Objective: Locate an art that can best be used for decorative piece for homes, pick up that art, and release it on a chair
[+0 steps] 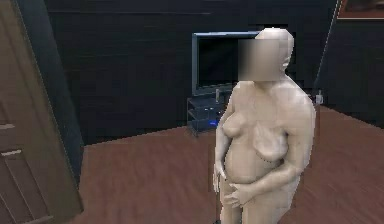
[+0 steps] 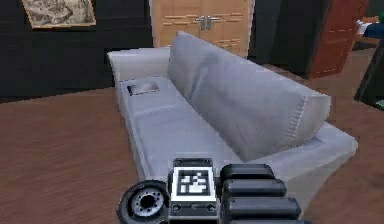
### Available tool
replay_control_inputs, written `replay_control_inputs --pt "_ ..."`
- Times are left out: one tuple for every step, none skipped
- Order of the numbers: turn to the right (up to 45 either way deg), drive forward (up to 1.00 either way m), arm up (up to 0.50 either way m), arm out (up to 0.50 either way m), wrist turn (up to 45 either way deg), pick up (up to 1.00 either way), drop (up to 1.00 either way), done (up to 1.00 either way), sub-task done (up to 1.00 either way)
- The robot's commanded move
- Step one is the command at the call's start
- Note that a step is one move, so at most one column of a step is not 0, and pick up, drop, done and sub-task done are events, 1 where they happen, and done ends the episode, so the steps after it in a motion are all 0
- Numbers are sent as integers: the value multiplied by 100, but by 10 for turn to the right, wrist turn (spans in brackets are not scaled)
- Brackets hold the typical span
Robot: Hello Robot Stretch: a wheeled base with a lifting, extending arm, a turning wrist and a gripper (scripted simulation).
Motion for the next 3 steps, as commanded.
replay_control_inputs --pt "0 55 0 0 0 0 0 0 0" --pt "450 0 0 0 0 0 0 0 0" --pt "180 0 0 0 0 0 0 0 0"
